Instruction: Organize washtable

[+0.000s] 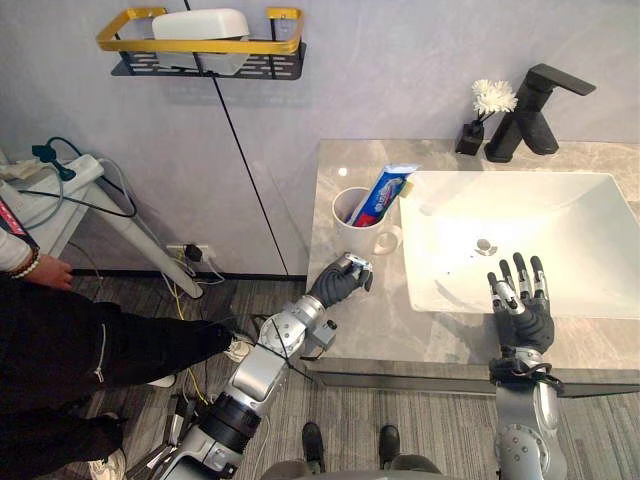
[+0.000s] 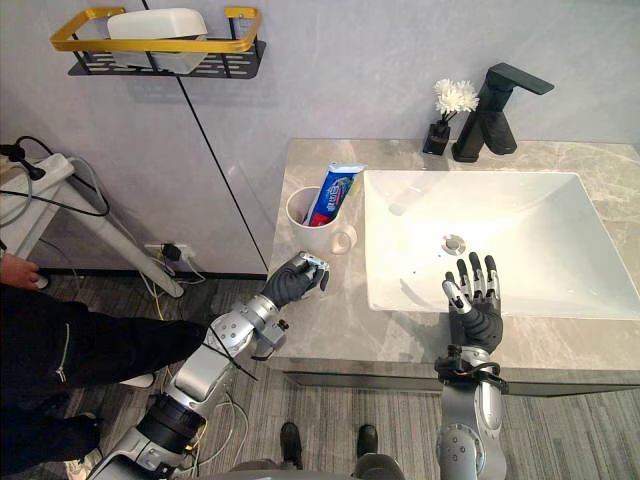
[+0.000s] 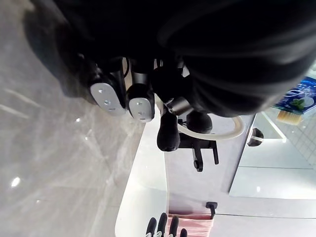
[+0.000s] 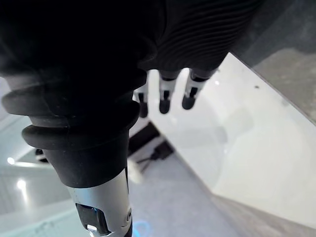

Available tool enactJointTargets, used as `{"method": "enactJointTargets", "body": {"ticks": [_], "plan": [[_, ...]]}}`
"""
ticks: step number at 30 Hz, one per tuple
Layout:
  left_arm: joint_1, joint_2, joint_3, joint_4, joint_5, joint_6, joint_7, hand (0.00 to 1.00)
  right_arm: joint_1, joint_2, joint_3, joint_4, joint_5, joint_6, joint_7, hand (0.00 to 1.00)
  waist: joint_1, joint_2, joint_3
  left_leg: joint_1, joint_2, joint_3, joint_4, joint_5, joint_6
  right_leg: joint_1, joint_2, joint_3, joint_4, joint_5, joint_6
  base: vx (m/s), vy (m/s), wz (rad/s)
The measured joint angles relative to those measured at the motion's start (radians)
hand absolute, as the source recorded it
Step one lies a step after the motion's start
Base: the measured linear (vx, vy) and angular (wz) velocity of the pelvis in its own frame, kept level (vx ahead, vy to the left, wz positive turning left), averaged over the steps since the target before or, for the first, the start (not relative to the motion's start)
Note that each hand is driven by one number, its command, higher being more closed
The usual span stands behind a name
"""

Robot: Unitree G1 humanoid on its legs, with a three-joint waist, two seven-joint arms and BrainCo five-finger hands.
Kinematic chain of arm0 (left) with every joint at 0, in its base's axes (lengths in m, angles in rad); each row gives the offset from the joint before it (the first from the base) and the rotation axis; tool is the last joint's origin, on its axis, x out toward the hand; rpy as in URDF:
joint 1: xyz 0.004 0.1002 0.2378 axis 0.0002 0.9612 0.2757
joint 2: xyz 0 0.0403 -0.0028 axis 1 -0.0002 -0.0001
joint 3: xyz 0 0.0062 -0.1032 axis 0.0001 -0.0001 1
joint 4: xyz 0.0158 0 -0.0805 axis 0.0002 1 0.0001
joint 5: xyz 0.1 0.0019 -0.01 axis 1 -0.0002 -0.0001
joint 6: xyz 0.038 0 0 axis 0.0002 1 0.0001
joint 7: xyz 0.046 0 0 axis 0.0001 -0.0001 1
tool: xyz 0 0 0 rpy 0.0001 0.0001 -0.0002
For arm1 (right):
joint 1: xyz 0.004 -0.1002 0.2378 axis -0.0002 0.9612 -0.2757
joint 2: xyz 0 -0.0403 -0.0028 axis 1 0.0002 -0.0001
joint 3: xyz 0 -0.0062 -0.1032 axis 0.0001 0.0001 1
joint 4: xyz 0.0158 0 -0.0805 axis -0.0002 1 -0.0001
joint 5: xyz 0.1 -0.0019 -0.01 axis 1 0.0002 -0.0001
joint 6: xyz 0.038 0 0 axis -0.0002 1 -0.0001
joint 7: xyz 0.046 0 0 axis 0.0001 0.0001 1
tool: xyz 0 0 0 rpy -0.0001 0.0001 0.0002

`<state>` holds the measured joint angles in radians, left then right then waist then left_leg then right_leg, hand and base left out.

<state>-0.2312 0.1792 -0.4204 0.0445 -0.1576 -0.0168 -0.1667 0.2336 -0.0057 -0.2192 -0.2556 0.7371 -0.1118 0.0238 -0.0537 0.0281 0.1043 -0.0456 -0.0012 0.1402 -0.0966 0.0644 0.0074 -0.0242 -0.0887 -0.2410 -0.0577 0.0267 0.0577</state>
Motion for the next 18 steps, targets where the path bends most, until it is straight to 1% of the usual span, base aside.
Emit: {"method": "enactJointTargets", "body": {"ticks": [3,8,10,13,16,18], "plan": [[-0.033,0.001,0.007,0.029,0.005,-0.003,0.015,1.0,-0.002,0.0,0.001,0.0,0.0,0.0,0.0,0.0,0.003,-0.001,0.001,-0.004,0.0,0.001,0.0,0.0,0.0,-0.004,0.0,0.001,0.001,0.0,0.0,0.0,0.0,0.0],[-0.04,0.004,0.043,0.03,0.013,-0.01,0.022,1.0,-0.005,-0.001,0.0,-0.001,0.0,-0.004,0.001,0.0,0.003,-0.005,0.003,-0.016,0.0,0.006,0.0,0.0,0.0,-0.019,0.0,0.006,0.003,0.002,0.0,0.0,0.004,-0.01],[-0.057,0.007,0.045,0.039,0.013,-0.01,0.023,1.0,-0.007,-0.001,0.0,-0.001,0.0,-0.005,0.001,0.0,0.009,-0.006,0.004,-0.022,0.0,0.007,0.0,0.0,0.0,-0.025,0.0,0.01,0.003,0.002,0.0,0.0,0.0,0.0],[-0.076,0.017,0.072,0.045,0.014,-0.009,0.032,1.0,-0.011,-0.001,0.002,-0.001,-0.001,-0.009,0.002,0.0,0.009,-0.009,0.007,-0.03,0.001,0.011,0.0,0.0,0.0,-0.036,0.0,0.015,0.004,0.002,0.0,0.01,0.003,-0.03],[-0.108,0.038,0.079,0.045,0.015,-0.01,0.038,1.0,-0.016,-0.002,0.001,-0.006,-0.001,-0.02,0.003,0.0,0.011,-0.016,0.028,-0.032,0.001,0.013,0.0,0.0,0.0,-0.038,0.001,0.018,0.004,0.002,0.0,0.01,0.001,-0.01],[-0.127,0.048,0.081,0.045,0.015,-0.012,0.039,1.0,-0.023,-0.002,0.001,-0.006,-0.001,-0.026,0.004,0.0,0.011,-0.019,0.031,-0.046,0.001,0.014,0.0,0.0,0.0,-0.052,0.001,0.019,0.005,0.003,0.0,0.0,0.0,0.0]]}}
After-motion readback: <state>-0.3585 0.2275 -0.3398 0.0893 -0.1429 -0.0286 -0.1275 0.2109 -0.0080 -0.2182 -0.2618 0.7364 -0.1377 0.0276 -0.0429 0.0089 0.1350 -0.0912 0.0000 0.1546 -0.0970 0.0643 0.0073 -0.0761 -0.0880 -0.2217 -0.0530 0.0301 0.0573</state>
